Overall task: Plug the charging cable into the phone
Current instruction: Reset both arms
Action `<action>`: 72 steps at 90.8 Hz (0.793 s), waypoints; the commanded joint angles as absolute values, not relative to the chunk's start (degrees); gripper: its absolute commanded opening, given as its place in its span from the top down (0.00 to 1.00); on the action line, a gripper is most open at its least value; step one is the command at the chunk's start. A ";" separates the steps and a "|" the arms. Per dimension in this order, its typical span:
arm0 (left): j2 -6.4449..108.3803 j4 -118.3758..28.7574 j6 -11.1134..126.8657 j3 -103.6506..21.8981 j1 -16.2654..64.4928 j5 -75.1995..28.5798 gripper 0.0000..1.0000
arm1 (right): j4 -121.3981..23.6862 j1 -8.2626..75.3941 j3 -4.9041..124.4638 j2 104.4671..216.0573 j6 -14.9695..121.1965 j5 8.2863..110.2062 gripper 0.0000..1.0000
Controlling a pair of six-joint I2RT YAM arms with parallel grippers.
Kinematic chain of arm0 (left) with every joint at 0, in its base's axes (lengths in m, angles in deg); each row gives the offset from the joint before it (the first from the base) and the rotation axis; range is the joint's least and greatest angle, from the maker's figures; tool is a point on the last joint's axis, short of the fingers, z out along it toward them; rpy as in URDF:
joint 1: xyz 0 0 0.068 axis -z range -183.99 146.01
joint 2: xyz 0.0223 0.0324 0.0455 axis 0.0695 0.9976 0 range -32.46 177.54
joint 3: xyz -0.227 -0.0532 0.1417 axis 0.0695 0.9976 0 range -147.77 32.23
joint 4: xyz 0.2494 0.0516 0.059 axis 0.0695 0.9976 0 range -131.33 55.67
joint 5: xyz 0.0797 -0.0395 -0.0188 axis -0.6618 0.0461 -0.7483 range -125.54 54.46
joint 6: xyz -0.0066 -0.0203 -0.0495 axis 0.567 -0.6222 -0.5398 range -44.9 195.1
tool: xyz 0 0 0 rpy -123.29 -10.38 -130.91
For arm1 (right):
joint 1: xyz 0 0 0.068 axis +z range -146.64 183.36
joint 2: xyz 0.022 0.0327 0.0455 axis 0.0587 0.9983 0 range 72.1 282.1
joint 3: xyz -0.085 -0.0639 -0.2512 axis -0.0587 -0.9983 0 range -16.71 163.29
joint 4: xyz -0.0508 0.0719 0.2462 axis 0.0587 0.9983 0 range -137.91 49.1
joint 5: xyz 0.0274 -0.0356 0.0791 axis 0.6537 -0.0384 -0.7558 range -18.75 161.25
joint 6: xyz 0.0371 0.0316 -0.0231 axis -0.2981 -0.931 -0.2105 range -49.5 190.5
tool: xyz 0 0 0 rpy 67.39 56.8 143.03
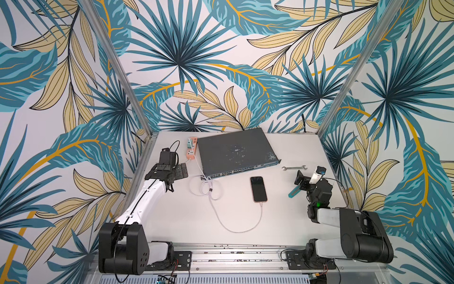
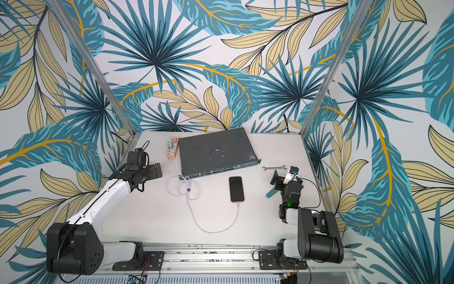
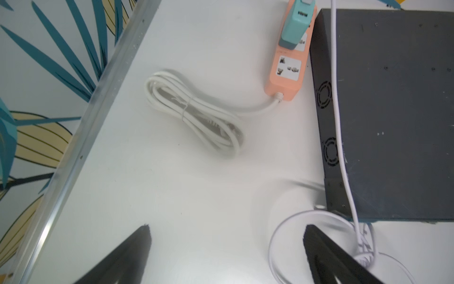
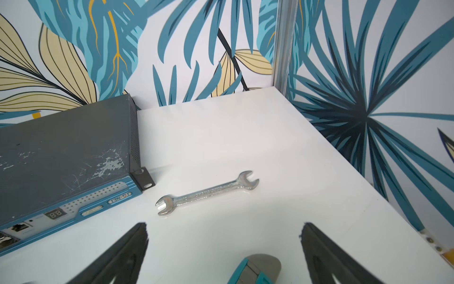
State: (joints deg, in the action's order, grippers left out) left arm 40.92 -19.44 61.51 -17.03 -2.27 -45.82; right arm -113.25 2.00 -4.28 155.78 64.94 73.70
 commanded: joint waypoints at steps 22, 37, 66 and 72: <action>46.57 -75.54 73.37 5.43 -6.50 -39.16 0.00 | -129.04 1.78 -5.80 159.92 68.02 70.48 0.01; 53.22 -75.51 75.48 1.96 -5.82 -34.19 0.00 | -128.59 1.78 -5.55 159.90 68.07 70.21 0.00; 56.19 -94.26 77.53 10.57 -3.67 -36.25 0.00 | -128.67 1.78 -5.46 160.07 68.12 70.33 0.00; 56.61 -98.87 77.89 12.11 -3.24 -36.50 0.00 | -128.76 1.78 -5.46 160.15 68.06 70.33 0.00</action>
State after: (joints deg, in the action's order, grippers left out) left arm 55.98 -89.66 76.40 10.86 -4.02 -35.70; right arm -127.17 2.00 -5.99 159.97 67.34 70.75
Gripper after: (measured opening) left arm 0.998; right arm 0.994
